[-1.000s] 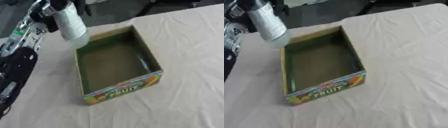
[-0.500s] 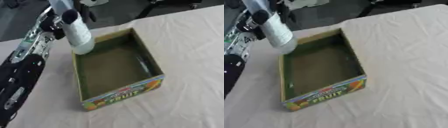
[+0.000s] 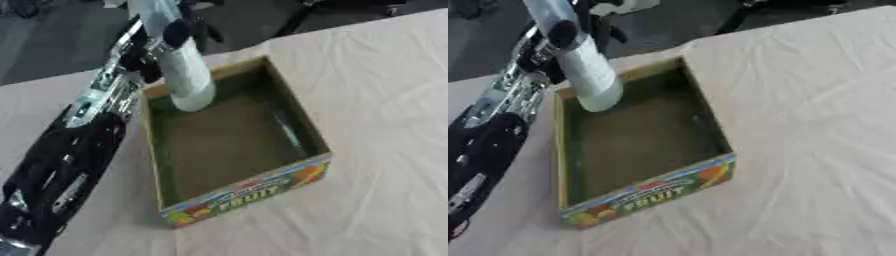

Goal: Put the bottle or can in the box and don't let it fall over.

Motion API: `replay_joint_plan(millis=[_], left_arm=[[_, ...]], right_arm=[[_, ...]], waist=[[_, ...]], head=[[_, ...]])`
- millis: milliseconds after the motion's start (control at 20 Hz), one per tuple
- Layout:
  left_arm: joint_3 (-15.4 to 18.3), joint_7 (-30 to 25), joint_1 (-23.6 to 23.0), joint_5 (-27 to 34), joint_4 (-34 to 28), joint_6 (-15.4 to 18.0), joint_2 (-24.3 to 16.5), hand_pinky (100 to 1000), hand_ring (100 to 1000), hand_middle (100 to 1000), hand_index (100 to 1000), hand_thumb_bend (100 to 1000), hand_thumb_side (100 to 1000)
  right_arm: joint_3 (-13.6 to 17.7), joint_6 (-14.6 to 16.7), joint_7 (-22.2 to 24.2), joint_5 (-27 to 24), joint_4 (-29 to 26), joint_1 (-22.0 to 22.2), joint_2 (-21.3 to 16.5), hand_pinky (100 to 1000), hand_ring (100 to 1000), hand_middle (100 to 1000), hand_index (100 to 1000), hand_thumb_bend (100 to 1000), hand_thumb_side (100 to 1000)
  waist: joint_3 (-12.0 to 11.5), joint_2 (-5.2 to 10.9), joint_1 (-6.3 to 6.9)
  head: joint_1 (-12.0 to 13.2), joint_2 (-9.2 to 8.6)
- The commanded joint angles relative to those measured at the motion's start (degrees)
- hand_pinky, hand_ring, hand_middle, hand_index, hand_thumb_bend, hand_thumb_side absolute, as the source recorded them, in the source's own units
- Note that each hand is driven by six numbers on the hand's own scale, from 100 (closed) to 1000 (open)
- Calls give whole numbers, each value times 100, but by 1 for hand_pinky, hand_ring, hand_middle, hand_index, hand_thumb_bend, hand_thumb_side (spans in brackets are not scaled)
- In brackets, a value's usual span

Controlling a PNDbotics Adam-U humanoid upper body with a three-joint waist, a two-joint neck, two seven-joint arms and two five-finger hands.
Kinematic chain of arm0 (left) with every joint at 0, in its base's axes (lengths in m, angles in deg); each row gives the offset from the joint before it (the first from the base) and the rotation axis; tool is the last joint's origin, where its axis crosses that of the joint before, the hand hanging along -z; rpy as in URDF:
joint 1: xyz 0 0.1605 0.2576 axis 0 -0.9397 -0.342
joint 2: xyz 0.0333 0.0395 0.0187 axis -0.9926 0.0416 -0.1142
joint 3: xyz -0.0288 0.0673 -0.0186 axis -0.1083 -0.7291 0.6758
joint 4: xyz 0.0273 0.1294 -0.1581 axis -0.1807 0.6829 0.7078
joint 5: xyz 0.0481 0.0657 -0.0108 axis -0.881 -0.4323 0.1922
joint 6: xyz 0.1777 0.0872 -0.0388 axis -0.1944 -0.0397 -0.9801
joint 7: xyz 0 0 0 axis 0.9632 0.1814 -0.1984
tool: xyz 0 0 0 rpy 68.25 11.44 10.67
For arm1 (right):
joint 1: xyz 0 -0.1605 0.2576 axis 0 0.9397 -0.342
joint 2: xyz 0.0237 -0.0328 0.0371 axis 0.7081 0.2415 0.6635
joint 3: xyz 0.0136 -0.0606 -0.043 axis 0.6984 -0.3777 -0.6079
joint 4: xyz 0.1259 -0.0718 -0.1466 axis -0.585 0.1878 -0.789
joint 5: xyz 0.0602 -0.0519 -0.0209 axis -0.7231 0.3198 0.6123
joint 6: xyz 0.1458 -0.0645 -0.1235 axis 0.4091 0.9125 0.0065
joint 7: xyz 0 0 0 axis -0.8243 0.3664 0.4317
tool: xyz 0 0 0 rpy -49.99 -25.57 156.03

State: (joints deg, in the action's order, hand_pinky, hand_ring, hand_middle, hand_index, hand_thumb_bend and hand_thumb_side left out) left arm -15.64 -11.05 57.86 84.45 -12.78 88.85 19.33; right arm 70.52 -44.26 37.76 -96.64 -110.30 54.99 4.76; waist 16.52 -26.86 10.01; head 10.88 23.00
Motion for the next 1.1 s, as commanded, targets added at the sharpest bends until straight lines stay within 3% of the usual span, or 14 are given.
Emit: replay_joint_plan(millis=[50, 150, 200, 250, 400, 650, 700, 850, 900, 1100], left_arm=[[-10, -19, 151, -195, -47, 245, -41, 756, 331, 779, 100, 515, 335], [-33, -65, 129, -311, -37, 404, -27, 832, 376, 830, 100, 538, 358], [-46, -95, 117, -365, -25, 463, -25, 1000, 494, 948, 100, 540, 380], [-62, -144, 104, -419, -17, 510, -24, 1000, 506, 961, 100, 530, 397], [-79, -309, 62, -635, 10, 622, -26, 1000, 741, 1000, 195, 546, 451], [-91, -579, 8, -900, 26, 778, -16, 1000, 951, 1000, 338, 544, 484], [-90, -613, -1, -921, 37, 784, -13, 1000, 1000, 1000, 419, 548, 493], [-99, -740, -39, -1028, 55, 803, -23, 1000, 1000, 1000, 528, 573, 515], [-107, -800, -54, -1079, 59, 805, -25, 1000, 1000, 1000, 629, 636, 541], [-92, -1101, -115, -1371, 38, 916, -46, 1000, 1000, 1000, 872, 778, 616]], right_arm=[[27, -4, 58, -69, -67, -24, -150, 1000, 1000, 1000, 987, 100, 470], [27, -32, 77, -92, -67, -44, -150, 1000, 1000, 1000, 988, 100, 470], [27, -44, 85, -100, -67, -50, -149, 1000, 1000, 1000, 988, 100, 471], [28, -52, 91, -109, -67, -54, -147, 1000, 1000, 1000, 988, 100, 470], [31, -67, 106, -127, -67, -64, -146, 1000, 1000, 1000, 988, 100, 470], [31, -98, 119, -136, -67, -73, -139, 1000, 1000, 1000, 989, 100, 470], [29, -103, 122, -138, -67, -75, -137, 1000, 1000, 1000, 989, 100, 470], [32, -120, 125, -148, -67, -79, -128, 1000, 1000, 1000, 989, 100, 470], [33, -121, 126, -150, -67, -78, -126, 1000, 1000, 1000, 989, 100, 470], [37, -125, 126, -146, -67, -63, -113, 1000, 1000, 1000, 989, 100, 470]], waist=[[16, 93, -39], [20, 86, -27], [18, 84, -22], [15, 83, -19], [9, 77, -15], [-7, 72, -23], [-9, 72, -25], [-20, 72, -33], [-26, 72, -35], [-64, 79, -52]], head=[[38, -92], [35, -101], [26, -104], [19, -105], [1, -103], [-16, -89], [-19, -90], [-47, -87], [-59, -90], [-89, -73]])
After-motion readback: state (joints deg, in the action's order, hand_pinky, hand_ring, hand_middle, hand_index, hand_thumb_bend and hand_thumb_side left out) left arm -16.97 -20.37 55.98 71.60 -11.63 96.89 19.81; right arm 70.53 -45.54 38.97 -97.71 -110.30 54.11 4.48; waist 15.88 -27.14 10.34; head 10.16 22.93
